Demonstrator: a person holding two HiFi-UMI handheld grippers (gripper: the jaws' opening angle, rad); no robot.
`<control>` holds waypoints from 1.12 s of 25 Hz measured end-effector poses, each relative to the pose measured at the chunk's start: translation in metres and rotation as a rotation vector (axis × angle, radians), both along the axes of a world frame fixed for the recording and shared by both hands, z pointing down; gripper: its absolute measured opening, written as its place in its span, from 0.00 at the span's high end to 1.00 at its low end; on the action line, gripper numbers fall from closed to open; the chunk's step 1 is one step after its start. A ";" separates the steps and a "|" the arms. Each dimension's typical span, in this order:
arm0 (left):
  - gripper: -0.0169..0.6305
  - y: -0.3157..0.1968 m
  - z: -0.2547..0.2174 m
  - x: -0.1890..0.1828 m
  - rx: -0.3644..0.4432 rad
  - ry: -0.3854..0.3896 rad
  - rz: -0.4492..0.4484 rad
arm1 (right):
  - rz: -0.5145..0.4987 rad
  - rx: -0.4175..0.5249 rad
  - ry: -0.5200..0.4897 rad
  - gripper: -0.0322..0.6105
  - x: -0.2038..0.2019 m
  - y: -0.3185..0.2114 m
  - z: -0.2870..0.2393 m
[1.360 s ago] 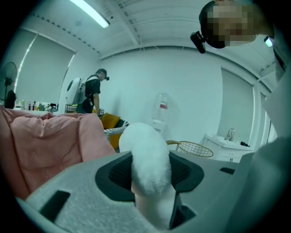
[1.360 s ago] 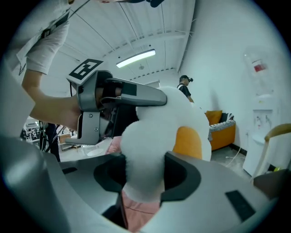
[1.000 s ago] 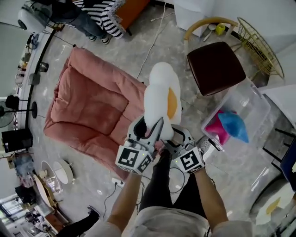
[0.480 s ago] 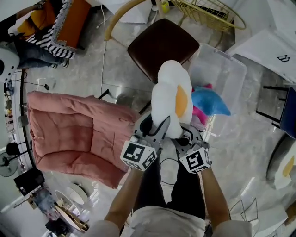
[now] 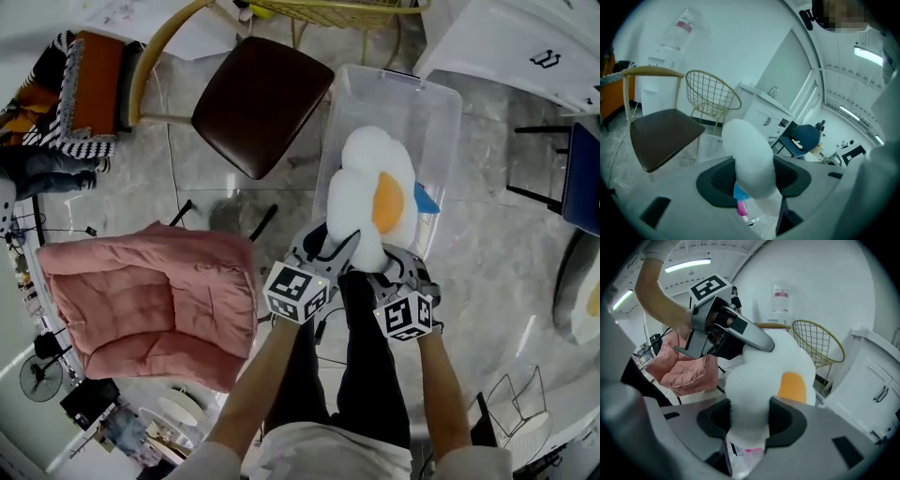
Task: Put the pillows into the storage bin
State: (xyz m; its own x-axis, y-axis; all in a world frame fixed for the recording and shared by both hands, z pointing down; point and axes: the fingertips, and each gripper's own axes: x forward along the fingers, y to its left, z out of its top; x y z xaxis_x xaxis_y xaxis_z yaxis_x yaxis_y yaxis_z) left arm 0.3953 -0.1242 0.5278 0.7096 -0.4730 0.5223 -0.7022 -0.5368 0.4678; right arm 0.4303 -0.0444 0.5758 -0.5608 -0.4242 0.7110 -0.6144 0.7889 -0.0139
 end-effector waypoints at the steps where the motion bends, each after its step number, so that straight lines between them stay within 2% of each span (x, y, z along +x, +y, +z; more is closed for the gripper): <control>1: 0.68 0.004 0.012 0.007 -0.026 -0.009 0.014 | 0.002 -0.020 0.015 0.68 0.007 0.005 0.010; 4: 0.66 0.017 0.047 0.022 -0.105 -0.049 0.043 | 0.015 -0.096 0.047 0.68 0.022 0.021 0.041; 6: 0.63 0.023 0.062 0.025 -0.130 -0.079 0.047 | 0.020 -0.137 0.060 0.68 0.026 0.027 0.060; 10: 0.62 0.018 0.072 0.011 -0.126 -0.162 0.004 | 0.007 -0.172 0.106 0.69 0.028 0.017 0.092; 14: 0.62 0.006 0.064 -0.008 -0.102 -0.191 -0.019 | 0.003 -0.201 0.161 0.69 0.037 -0.012 0.123; 20: 0.62 0.002 0.056 -0.030 -0.086 -0.208 -0.024 | -0.054 -0.191 0.239 0.69 0.038 -0.061 0.146; 28: 0.62 0.005 0.056 -0.050 -0.101 -0.193 -0.073 | -0.026 -0.146 0.364 0.64 0.051 -0.143 0.161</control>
State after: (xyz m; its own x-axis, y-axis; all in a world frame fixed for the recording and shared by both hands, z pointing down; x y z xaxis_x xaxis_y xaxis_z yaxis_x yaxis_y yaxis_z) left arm 0.3449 -0.1187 0.5841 0.5580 -0.4575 0.6923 -0.8189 -0.4386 0.3701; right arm 0.4817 -0.1869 0.7370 -0.2699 -0.2931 0.9172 -0.5796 0.8101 0.0883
